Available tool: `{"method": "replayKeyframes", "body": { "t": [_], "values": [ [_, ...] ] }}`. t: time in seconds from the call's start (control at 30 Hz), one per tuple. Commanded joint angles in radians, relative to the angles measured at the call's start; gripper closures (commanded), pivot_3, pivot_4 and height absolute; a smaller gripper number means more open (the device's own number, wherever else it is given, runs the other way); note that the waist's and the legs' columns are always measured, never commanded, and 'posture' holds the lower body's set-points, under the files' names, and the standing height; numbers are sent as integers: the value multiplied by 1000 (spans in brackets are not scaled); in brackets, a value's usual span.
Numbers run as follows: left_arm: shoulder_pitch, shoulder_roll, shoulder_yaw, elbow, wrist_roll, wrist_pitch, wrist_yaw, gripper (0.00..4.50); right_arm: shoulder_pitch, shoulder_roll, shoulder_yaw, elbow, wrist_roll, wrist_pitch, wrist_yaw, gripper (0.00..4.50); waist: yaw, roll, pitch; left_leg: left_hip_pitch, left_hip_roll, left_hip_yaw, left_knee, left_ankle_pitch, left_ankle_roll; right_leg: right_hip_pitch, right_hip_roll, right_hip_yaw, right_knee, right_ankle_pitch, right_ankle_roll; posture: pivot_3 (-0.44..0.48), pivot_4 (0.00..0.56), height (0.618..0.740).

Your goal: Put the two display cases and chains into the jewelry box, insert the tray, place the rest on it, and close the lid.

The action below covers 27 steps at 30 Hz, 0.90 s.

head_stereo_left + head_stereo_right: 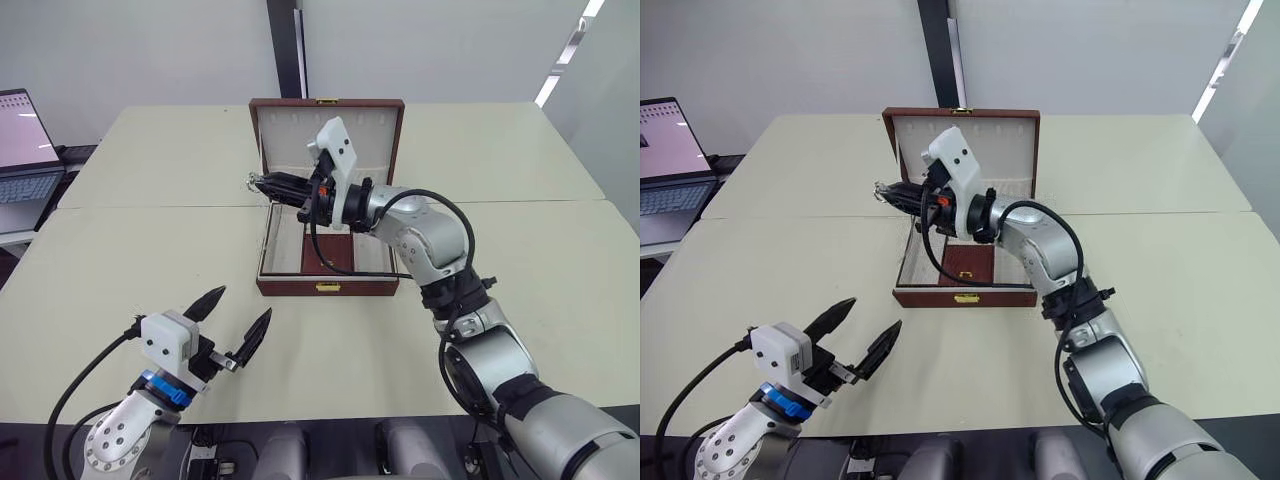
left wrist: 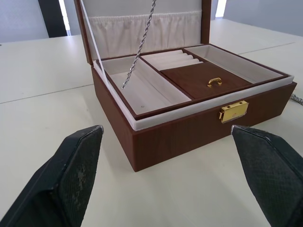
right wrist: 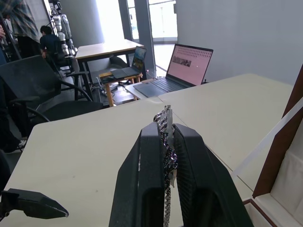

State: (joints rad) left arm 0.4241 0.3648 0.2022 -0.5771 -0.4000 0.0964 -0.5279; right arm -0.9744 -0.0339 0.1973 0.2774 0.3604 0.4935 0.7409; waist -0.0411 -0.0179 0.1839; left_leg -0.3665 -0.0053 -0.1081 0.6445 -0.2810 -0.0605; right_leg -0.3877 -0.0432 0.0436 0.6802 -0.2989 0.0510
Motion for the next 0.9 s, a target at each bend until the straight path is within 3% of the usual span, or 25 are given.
{"method": "replayKeyframes", "body": {
  "t": [0.03, 0.9],
  "values": [
    [-1, -8, 3, -9, 6, -24, 10, 0, -29, 10, -7, -2, -16, -35, 11, 4405, -1, 0, 0, 0, 0, 0, 0, 0, 0, 0, 0, 0, 0, 0, 0, 0, 150, 740],
    [8, -47, -10, -20, 19, -21, 26, 0, -12, 65, 12, 155, -111, -122, 33, 4405, -4, 0, 0, 0, 0, 0, 0, 0, 0, 0, 0, 0, 0, 0, 0, 0, 150, 740]
  ]
}}
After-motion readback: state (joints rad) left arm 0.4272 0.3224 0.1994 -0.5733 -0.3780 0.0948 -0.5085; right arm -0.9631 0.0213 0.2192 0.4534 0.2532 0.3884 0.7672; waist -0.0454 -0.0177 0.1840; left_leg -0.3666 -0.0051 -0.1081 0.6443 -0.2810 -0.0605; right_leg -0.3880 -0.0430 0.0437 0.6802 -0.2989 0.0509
